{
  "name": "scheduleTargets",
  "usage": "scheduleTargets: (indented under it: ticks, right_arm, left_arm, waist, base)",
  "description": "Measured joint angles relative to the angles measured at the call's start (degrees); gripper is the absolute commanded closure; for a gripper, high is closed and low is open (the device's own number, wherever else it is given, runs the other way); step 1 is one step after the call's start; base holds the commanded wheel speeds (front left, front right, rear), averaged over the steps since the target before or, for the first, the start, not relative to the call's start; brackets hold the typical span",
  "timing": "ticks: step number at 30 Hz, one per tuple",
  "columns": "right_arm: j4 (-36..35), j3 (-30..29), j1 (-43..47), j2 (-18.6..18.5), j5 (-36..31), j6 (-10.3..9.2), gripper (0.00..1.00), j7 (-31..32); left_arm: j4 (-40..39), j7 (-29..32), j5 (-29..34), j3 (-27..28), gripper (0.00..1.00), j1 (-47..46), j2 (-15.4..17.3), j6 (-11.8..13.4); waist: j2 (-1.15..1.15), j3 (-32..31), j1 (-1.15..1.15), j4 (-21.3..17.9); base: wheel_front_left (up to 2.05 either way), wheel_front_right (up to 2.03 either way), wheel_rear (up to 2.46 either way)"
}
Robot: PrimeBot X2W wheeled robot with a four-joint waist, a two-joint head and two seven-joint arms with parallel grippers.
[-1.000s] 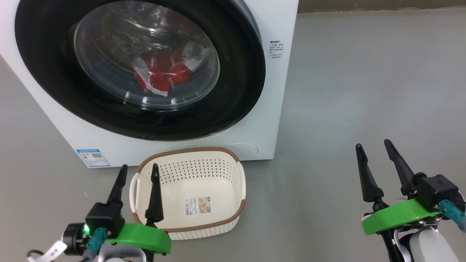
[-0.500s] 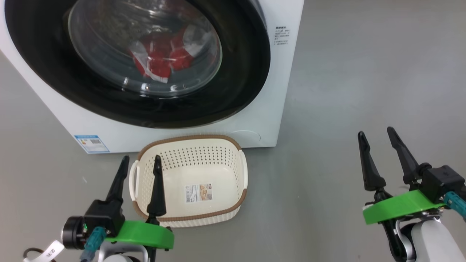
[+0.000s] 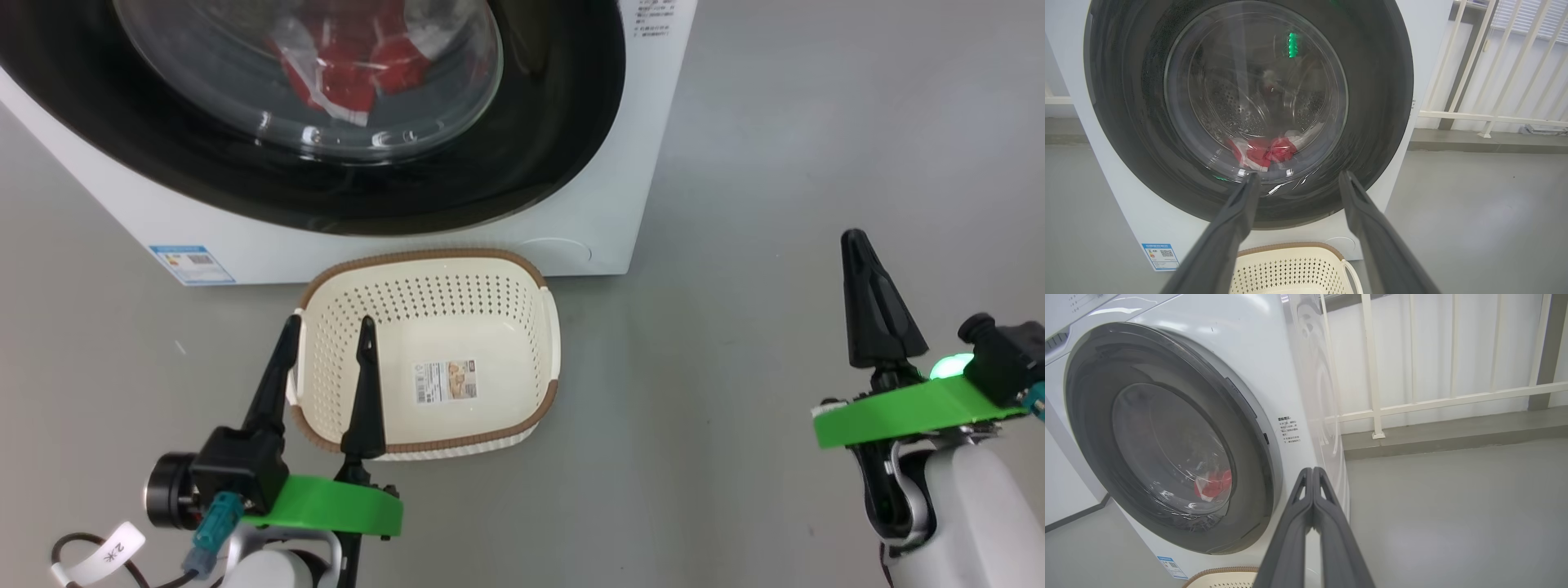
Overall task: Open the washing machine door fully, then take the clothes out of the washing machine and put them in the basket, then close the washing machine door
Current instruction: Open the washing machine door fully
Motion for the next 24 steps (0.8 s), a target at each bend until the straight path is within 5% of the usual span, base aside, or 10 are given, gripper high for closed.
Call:
scheduleTargets:
  ticks: [7, 24]
  right_arm:
    - [2.16, 1.51, -5.84, -0.08, 12.76, -0.01, 1.0, 0.69]
    - [4.04, 4.74, -20.19, -0.37, 31.12, -0.01, 1.0, 10.32]
  left_arm:
    - [-1.2, 0.01, 0.01, -0.66, 0.0, -1.3, 0.03, 0.0]
    - [-2.98, 0.0, -1.04, -2.46, 0.0, -5.77, 0.0, -1.77]
  waist:
    - [0.0, 2.73, 0.0, 0.53]
    - [0.0, 9.95, 0.0, 2.99]
  base:
    - [0.0, 0.0, 0.0]
    - [0.0, 0.0, 0.0]
